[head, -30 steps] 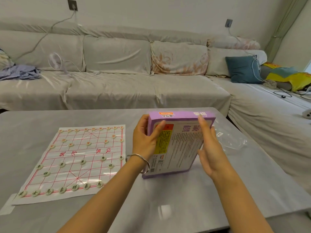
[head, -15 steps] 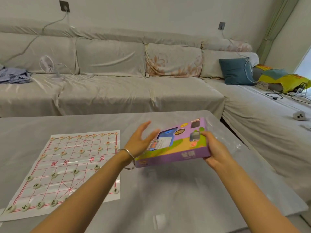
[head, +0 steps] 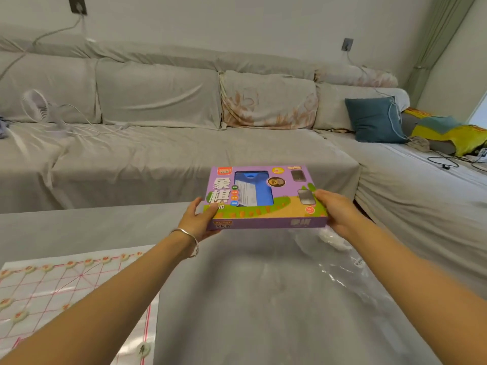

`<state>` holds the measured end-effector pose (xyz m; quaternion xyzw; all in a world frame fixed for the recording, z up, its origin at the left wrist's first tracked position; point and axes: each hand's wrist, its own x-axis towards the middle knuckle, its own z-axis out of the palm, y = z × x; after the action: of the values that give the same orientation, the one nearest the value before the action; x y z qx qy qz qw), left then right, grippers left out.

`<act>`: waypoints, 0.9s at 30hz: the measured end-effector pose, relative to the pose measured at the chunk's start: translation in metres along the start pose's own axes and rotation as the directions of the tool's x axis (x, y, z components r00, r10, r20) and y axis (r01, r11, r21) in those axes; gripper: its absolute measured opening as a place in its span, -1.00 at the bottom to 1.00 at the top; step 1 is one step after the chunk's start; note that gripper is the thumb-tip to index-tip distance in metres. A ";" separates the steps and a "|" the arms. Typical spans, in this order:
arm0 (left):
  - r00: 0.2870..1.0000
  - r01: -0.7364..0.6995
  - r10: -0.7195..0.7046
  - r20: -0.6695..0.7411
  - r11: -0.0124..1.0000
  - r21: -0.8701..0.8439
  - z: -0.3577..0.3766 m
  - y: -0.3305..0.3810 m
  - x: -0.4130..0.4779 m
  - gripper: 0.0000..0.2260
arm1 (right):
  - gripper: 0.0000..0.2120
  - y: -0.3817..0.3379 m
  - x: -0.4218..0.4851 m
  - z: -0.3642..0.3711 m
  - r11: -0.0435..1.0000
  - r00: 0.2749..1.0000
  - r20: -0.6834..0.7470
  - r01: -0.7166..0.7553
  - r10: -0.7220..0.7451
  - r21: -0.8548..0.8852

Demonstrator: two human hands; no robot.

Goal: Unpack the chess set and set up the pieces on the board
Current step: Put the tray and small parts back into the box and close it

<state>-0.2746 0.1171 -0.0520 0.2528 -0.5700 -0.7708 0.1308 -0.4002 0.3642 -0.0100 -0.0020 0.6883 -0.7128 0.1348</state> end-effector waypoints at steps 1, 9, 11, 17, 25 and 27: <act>1.000 -0.003 0.003 -0.015 1.000 0.006 0.000 -0.006 0.012 -0.49 | -0.75 0.009 0.017 0.006 0.999 1.000 0.002 -0.003 0.003 -0.045; 0.984 -0.049 0.130 -0.124 0.859 0.509 -0.011 -0.080 0.069 -0.54 | -0.69 0.099 0.072 0.038 0.915 0.995 0.025 0.098 -0.096 -0.391; 0.979 -0.033 0.157 -0.129 0.749 0.661 -0.017 -0.092 0.072 -0.54 | -0.67 0.112 0.071 0.039 0.889 0.991 0.025 0.129 -0.132 -0.439; 0.977 -0.039 0.169 -0.130 0.741 0.670 -0.020 -0.101 0.077 -0.54 | -0.63 0.115 0.075 0.037 0.845 0.987 0.082 0.160 -0.137 -0.511; 0.871 -0.278 0.468 -0.149 0.720 0.636 0.008 -0.080 0.027 -0.54 | -0.41 0.096 0.060 -0.051 0.216 0.897 0.146 0.254 -0.417 -0.943; 0.823 -0.400 0.560 -0.096 0.690 0.603 0.024 -0.081 0.010 -0.57 | -0.30 0.099 0.058 -0.086 0.137 0.971 -0.036 -0.003 -0.238 -0.991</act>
<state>-0.2886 0.1573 -0.1256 0.2233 -0.7918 -0.4651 0.3268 -0.4540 0.4361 -0.1221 -0.0776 0.9922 -0.0951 -0.0201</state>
